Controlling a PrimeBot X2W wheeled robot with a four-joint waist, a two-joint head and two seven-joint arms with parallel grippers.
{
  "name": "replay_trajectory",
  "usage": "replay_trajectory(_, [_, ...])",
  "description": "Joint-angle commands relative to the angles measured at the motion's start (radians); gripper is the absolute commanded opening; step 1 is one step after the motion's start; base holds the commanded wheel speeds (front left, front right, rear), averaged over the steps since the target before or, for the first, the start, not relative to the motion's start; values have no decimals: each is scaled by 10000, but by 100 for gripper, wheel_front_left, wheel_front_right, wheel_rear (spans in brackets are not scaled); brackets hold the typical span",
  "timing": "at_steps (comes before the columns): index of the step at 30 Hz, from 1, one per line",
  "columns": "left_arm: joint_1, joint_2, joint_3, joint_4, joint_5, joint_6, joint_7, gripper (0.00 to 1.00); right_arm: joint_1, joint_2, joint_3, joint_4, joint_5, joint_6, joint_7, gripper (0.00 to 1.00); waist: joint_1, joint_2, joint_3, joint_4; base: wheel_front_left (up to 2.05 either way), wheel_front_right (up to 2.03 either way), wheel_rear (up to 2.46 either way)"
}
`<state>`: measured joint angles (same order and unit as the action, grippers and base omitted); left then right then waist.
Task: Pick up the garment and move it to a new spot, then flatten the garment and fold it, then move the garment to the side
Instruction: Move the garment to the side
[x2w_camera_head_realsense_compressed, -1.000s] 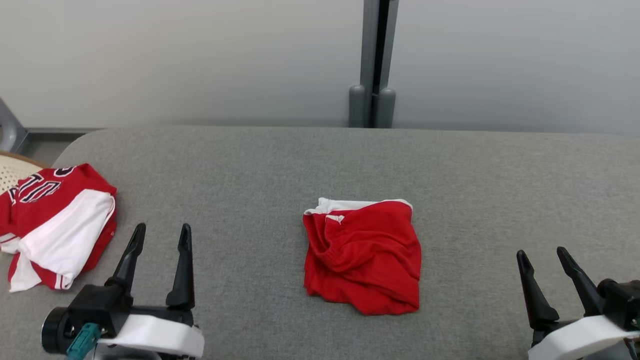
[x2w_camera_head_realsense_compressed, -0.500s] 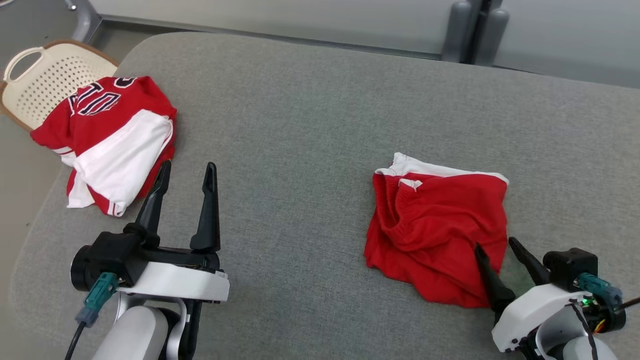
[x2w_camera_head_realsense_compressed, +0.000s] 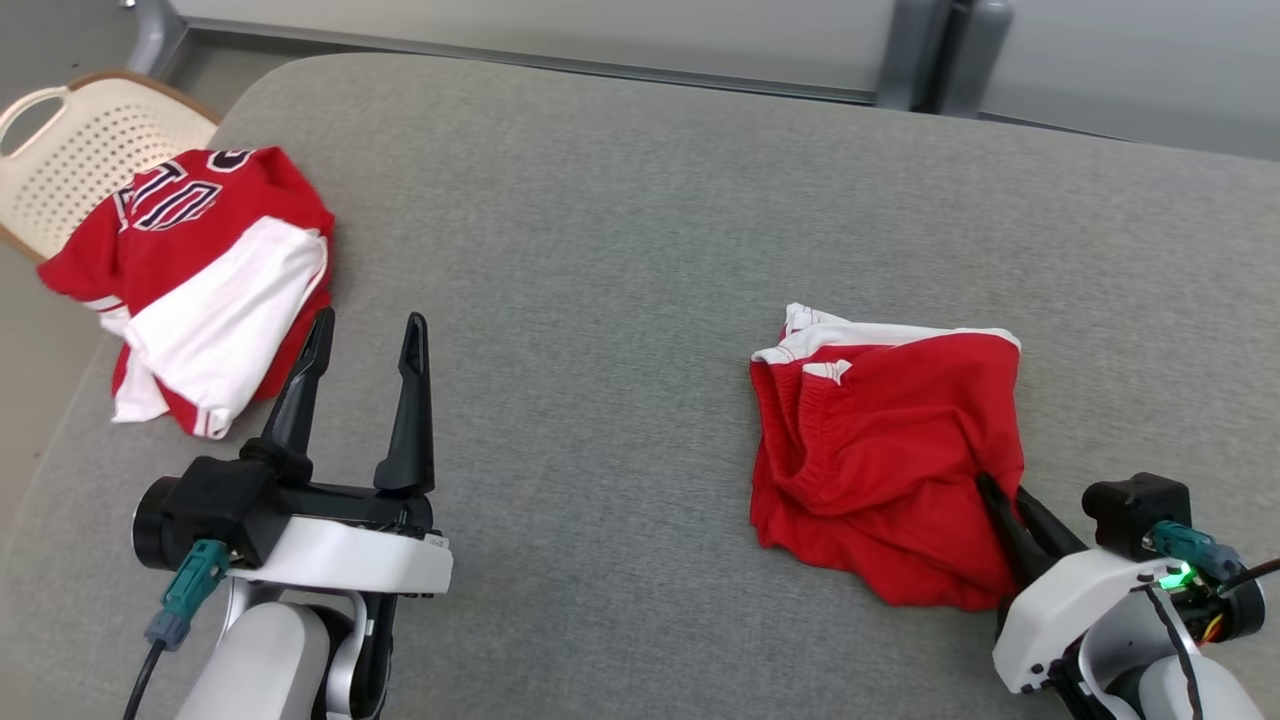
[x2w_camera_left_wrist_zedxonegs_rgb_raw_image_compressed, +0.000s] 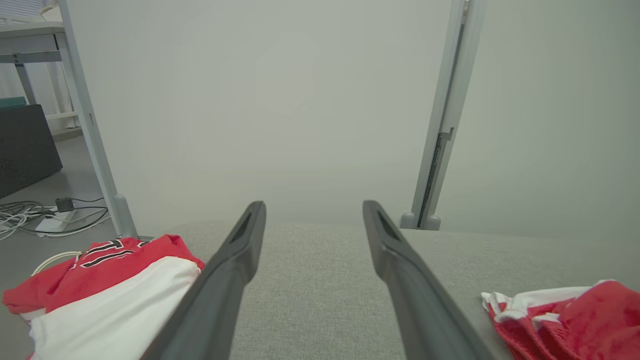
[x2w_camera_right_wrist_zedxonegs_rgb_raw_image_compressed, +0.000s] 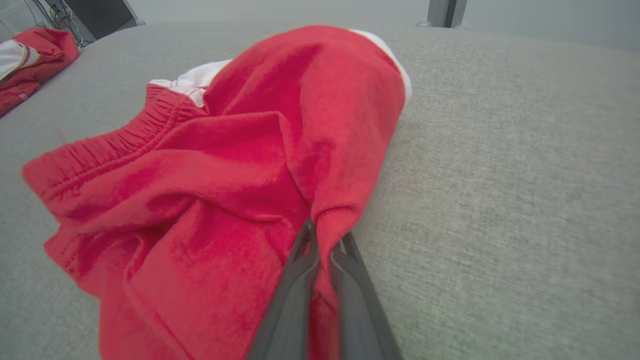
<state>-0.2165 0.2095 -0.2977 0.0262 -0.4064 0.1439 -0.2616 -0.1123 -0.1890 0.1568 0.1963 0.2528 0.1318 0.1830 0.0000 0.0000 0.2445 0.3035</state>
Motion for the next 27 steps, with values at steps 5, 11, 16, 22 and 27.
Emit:
replay_trajectory(5, [114, 118, 244, -124, 191, -100, -40, 100, 137, -480, 59, -630, -56, -22, 337, 0, 0, 0, -150, -1149, 0, 0, 0])
replay_trajectory(11, [61, 288, 219, -224, 345, -201, -24, 100, 73, -745, 63, -708, 144, -19, 294, 0, 0, 0, -13, -2457, 0, 0, 0])
replay_trajectory(16, [-438, 562, -53, -464, 573, -412, 328, 100, -500, -1046, 539, -339, 512, -20, -113, 0, 0, 0, 482, -3971, 0, 0, 0])
replay_trajectory(22, [-1017, 787, -309, -751, 827, -560, 797, 100, -1625, -1430, 1405, 344, 937, -20, -855, 0, 0, 0, 1261, -4946, 0, 0, 0])
replay_trajectory(27, [-1577, 793, -628, -1046, 1011, -724, 1078, 100, -2873, -2466, 2263, 1142, 1131, -22, -1331, 0, 0, 0, 1980, -5260, 0, 0, 0])
